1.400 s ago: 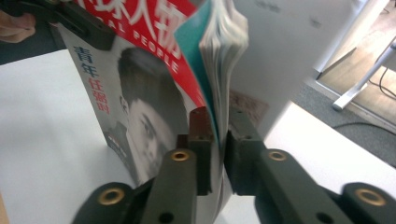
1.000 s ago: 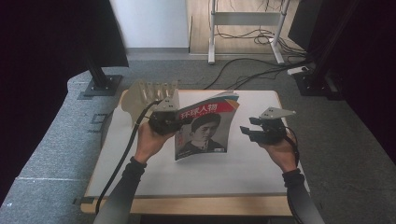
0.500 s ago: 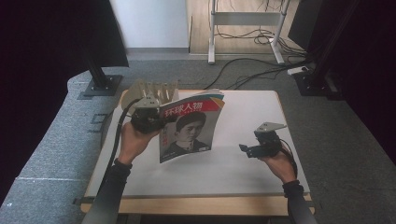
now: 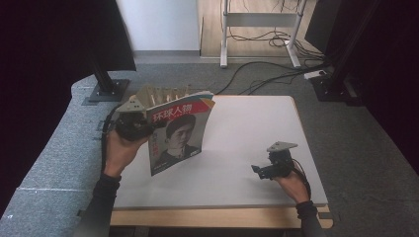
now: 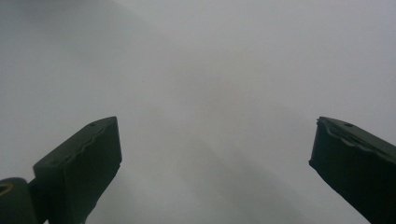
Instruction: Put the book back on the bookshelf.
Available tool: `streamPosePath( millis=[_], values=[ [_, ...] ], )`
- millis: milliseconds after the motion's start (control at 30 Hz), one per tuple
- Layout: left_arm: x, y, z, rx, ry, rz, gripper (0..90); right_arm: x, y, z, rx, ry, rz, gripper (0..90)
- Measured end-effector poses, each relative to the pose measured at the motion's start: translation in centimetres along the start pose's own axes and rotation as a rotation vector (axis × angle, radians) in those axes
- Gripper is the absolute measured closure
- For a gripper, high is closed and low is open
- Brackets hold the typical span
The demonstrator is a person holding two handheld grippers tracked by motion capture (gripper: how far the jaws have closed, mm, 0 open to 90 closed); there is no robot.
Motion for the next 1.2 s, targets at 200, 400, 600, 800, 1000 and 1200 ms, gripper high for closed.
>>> streamPosePath(
  millis=[200, 400, 600, 800, 1000, 1200],
  values=[
    [0.6, -1.5, -0.9, -0.041, -0.017, 0.0, 87.1, 1.0, 0.7, -0.1, 0.018, 0.002, -0.005, 0.9],
    [1.2, -2.9, -2.2, -0.082, -0.05, 0.008, 87.1, 1.8, 1.4, -0.1, 0.03, 0.032, -0.004, 1.4],
    [1.6, -4.2, -3.7, -0.125, -0.086, 0.022, 87.1, 2.4, 2.2, -0.4, 0.033, 0.032, -0.006, 1.3],
    [1.9, -5.5, -5.2, -0.163, -0.128, 0.037, 87.1, 2.8, 2.6, -0.3, 0.056, 0.033, -0.013, 2.7],
    [1.8, -6.2, -6.7, -0.213, -0.153, 0.036, 87.1, 2.9, 2.7, -0.4, 0.061, 0.037, -0.017, 2.2],
    [1.8, -6.4, -8.2, -0.262, -0.178, 0.038, 87.1, 2.9, 2.7, -0.3, 0.063, 0.037, -0.015, 1.8]
  ],
)
Point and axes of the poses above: each handheld gripper's, and its own axes: y roughly forward along the jaws, x roughly out of its underside, z roughly to its right, the point moved 5 cm from there along y, roughly forward along the jaws, and after that the axes turned 4 degrees about -z, right-handed, at the moved point
